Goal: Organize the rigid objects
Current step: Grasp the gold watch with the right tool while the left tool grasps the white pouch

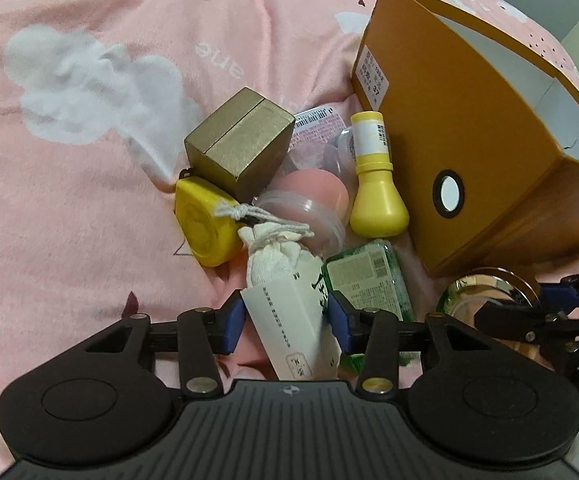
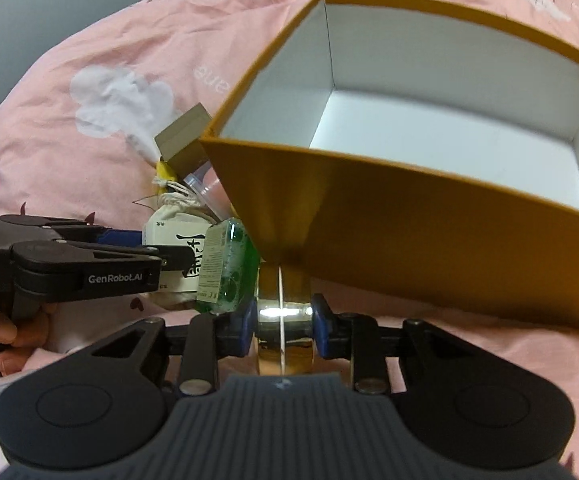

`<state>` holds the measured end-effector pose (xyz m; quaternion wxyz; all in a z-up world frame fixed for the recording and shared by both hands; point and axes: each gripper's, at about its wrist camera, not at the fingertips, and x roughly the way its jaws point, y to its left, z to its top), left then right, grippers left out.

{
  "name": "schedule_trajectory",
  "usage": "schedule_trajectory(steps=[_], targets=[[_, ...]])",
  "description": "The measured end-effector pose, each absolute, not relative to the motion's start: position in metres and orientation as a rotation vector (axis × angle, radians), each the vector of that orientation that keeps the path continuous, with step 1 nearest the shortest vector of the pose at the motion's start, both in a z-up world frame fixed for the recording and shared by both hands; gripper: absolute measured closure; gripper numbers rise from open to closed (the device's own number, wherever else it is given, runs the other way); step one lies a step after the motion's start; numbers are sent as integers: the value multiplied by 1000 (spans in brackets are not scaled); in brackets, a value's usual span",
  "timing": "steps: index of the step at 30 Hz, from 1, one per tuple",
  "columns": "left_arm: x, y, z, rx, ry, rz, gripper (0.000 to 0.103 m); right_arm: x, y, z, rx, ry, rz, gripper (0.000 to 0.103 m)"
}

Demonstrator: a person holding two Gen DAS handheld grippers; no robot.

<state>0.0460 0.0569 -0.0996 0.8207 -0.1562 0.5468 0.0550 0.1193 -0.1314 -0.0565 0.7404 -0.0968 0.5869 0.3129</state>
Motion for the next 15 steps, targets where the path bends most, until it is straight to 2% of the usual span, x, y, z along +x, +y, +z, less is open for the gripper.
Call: schedule_trajectory(steps=[7,11,15], targets=[[52,58,-104,-326,1123,121,55,124,-128,-69,-194,1315,688,74],[44,54,-94,-334,1089,109,67,120,-128,-62,-204,1292,685,75],[29,53,-80,-349,1049,100,71,117,-133,-53,-199,1258,681,75]])
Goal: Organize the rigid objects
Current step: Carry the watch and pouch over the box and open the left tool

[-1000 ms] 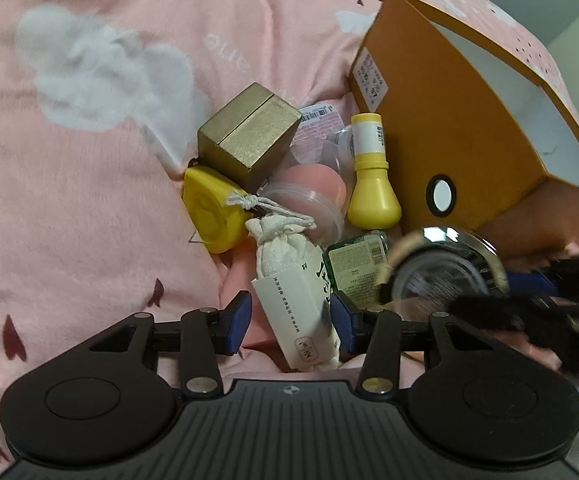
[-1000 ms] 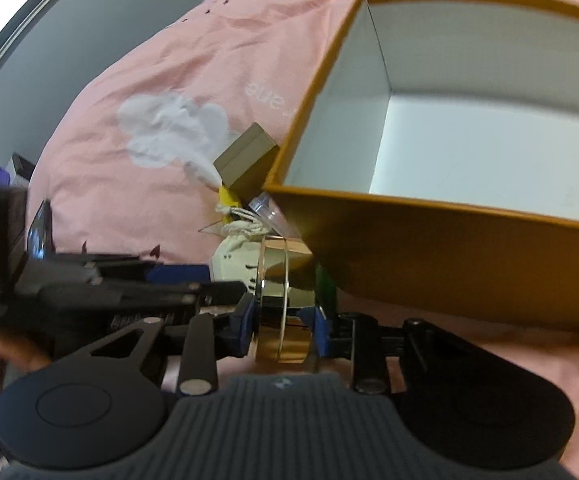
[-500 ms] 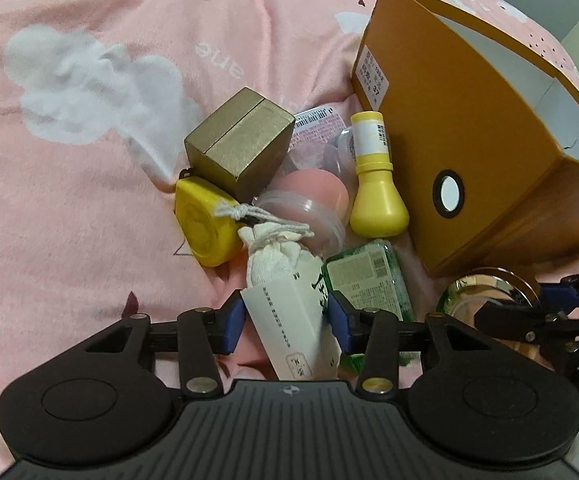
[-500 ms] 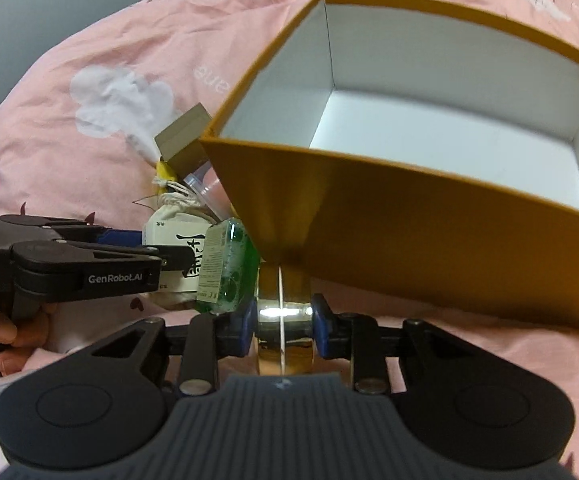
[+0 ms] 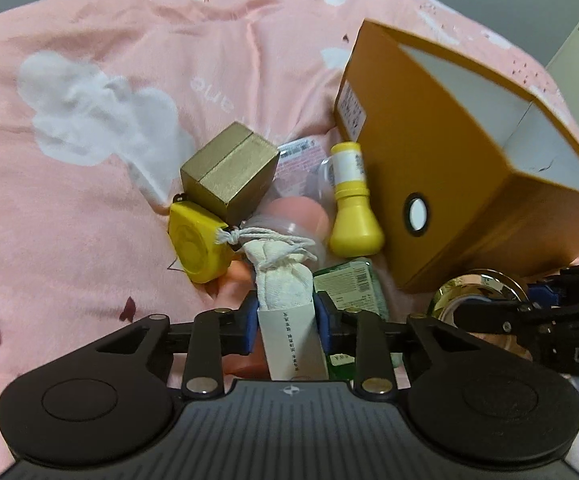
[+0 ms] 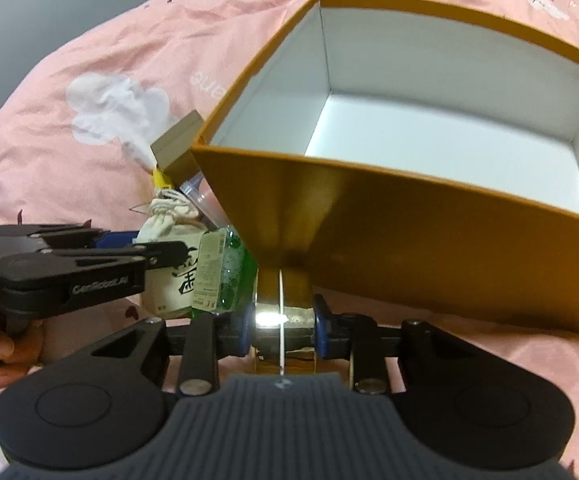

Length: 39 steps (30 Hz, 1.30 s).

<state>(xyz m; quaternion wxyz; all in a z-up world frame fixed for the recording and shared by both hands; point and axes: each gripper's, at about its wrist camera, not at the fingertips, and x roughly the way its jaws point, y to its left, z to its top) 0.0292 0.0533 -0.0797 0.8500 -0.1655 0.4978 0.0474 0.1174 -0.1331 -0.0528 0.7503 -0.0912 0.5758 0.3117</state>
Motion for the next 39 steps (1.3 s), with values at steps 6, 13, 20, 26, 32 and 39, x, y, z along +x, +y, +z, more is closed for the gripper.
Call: schedule_trajectory(steps=[6,13,20,26,32,39], targets=[[16,49,-57,-336,988,81,73,113,-142,-32,-184,1196,678,75],[7,48,-29,-324,886,78,74,104,-150,-1,-193,1099,707,75],[10,52,8,-343,752,58,74,98,-155,39,-202,965,755,75],[23,43,48,-322,615,7,74,108,-163,79,-168,816,721,75],[56,18,64,-324,555,-112,74,145,-169,91,-118,770,607,75],[115,-2,33,-387,717,-201,74,190,-173,56,-143,877,474,75]])
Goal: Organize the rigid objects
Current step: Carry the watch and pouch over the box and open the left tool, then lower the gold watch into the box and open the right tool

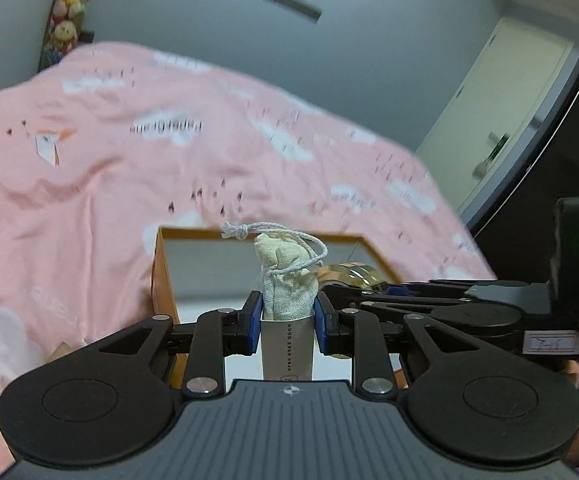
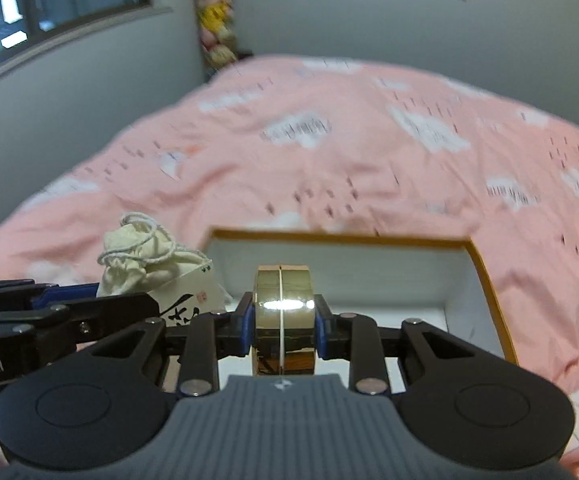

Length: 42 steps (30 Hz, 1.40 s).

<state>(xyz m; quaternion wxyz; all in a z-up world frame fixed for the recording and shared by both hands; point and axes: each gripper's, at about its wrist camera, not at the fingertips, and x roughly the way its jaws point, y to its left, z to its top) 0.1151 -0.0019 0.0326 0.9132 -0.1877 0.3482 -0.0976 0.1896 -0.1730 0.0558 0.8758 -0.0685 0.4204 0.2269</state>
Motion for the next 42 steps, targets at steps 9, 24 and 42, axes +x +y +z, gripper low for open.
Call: schedule_trajectory(steps=[9,24,42], targets=[[165,-25,-15,-346,951,-227,74,222,-199,10,-163,1013,381,75],[167,-55,-40,-87,1115,-213,73,221,-199,-8,-167,1047,395,75],[133,-49,-8,38,832,-70,56,217,-195,-19,-172,1081,411,75]])
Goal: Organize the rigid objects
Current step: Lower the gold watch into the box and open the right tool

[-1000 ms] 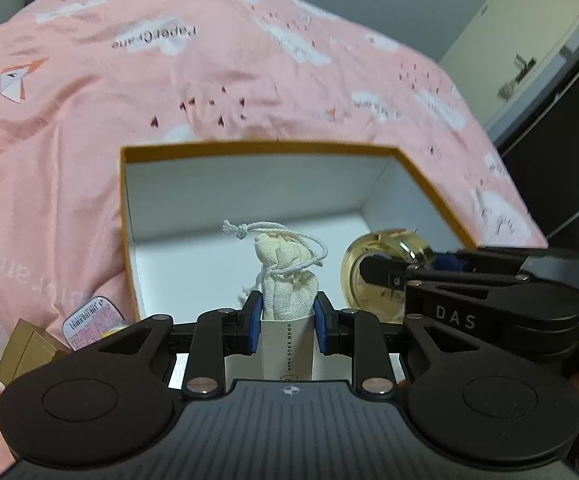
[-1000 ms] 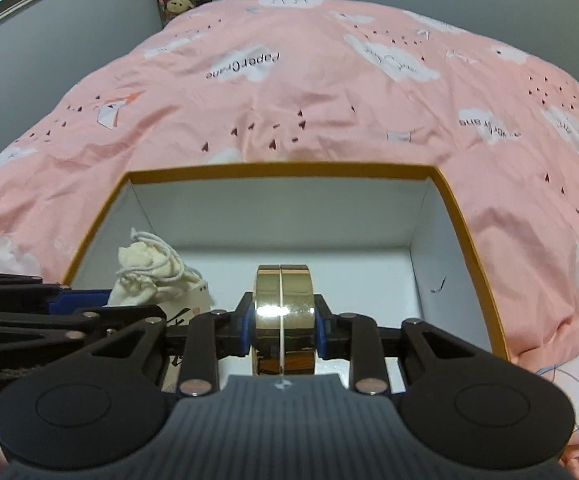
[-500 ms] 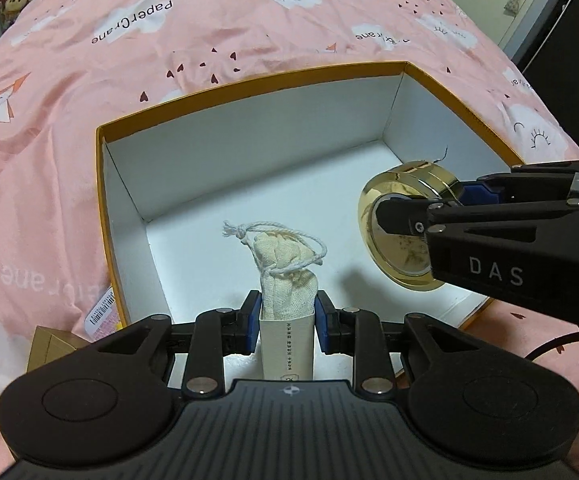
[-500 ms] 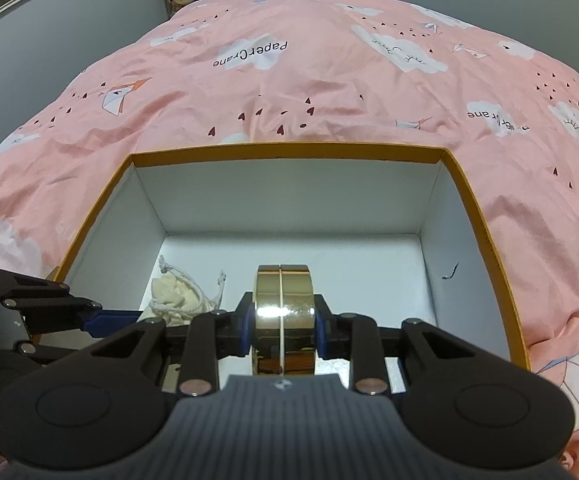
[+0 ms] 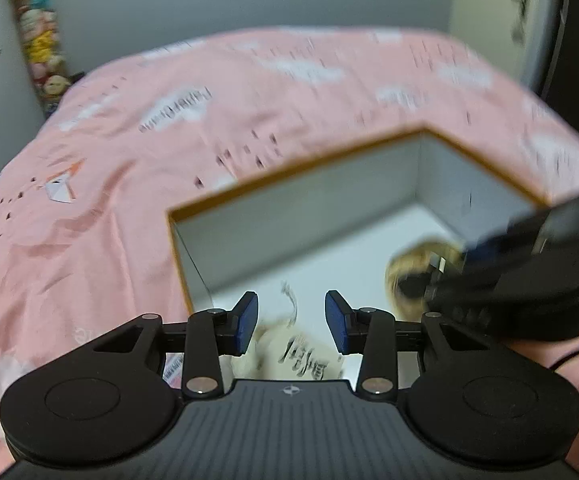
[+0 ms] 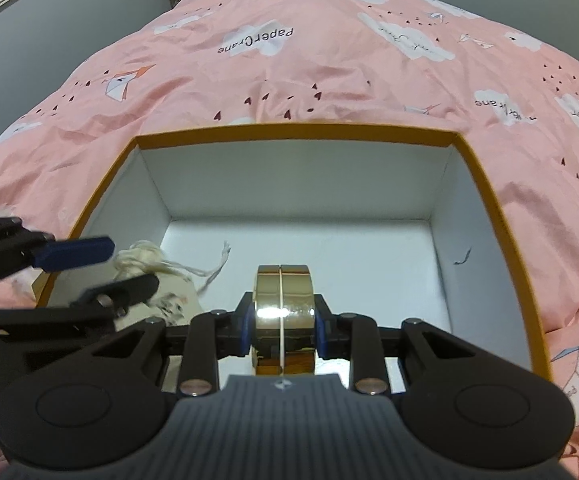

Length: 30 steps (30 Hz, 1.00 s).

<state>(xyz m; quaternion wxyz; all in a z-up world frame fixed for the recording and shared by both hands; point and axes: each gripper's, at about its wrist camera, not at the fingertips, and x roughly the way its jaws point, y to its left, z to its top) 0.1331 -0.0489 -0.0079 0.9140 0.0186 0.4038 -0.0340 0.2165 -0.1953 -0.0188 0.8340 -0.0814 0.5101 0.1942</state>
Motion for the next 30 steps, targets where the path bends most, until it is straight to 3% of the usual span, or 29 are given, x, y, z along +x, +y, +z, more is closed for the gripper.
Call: schedule_trajectory(steps=[5,9,17,24,30], targets=[[114,-22,12,-99,716,7,55,212,-183,-21,-173,1093,455,75],[106,1,20,-187,675,69,46,210,-171,-22,-170,1103,503,75],[108,36,-5,-421,826,37,44,207,-148,-39,-202,1170,525,75],[113,37,-24,-503,905,-21,71,219,-157,-58,-55,1322,524,72],[113,30,-29,-486,928,-37,76,220,-160,-60,-140,1327,468,56]])
